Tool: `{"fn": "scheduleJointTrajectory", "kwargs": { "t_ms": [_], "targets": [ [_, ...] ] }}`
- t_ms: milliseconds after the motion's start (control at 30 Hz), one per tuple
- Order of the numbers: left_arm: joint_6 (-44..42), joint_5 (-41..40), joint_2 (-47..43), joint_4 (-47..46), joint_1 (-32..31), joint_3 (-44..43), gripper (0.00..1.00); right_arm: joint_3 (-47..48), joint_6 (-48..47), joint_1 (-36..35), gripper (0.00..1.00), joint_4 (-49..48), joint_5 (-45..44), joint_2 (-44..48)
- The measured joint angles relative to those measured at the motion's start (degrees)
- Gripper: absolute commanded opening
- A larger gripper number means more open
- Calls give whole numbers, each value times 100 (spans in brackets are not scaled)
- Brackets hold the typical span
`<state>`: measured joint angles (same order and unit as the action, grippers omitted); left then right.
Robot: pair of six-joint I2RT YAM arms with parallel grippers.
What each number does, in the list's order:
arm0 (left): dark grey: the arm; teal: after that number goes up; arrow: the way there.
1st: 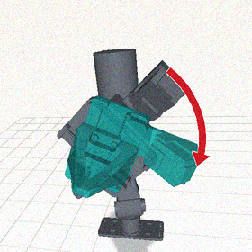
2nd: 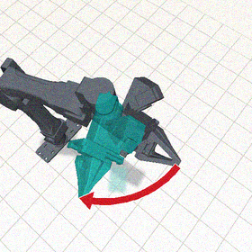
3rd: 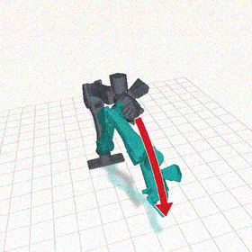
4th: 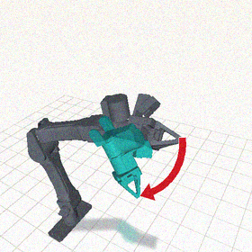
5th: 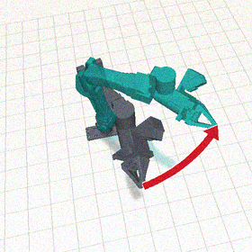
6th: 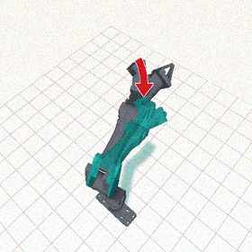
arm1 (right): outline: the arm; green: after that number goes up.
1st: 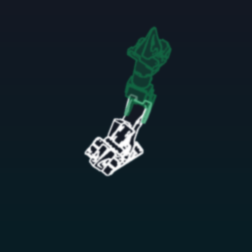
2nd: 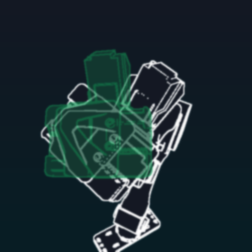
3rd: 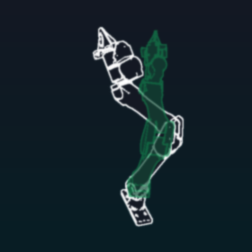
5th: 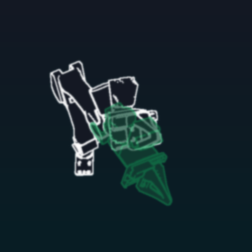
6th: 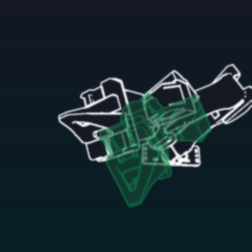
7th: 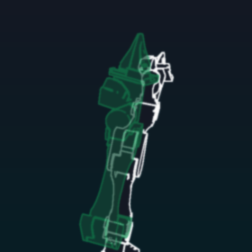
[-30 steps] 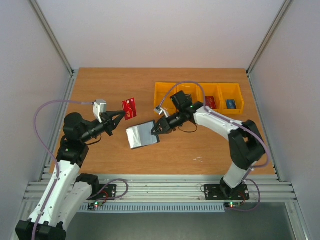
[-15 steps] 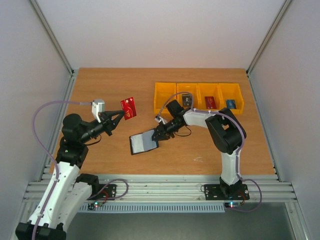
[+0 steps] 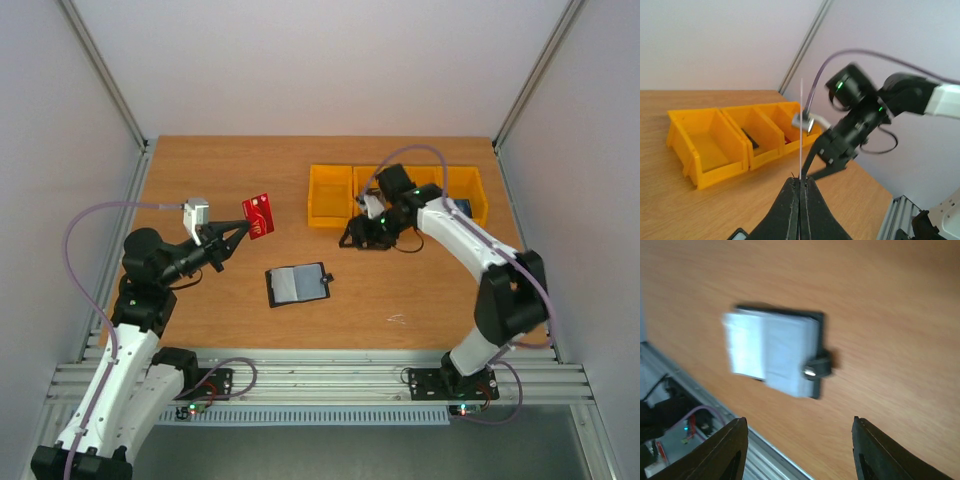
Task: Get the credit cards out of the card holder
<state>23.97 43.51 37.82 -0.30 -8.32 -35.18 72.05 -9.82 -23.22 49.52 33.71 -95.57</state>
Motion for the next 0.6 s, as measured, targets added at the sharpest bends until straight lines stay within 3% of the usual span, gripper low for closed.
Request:
{"fn": "scheduleJointTrajectory", "kwargs": {
  "t_ms": [100,233,367,600],
  "targets": [
    [44,223,0,-229,0,0,0,699,-409,-254,70,37,240,579],
    [291,549,2,-651,0,-20,0,1578,-723,-1062,69,-599,1126,1080],
    [509,841,2,-929,0,-85,0,1803,-562,-1580,58,-1569,1792,1078],
    [756,1062,-4,-1187,0,-144,0,1786,-11,-1668,37,-2588,2361,573]
  ]
}}
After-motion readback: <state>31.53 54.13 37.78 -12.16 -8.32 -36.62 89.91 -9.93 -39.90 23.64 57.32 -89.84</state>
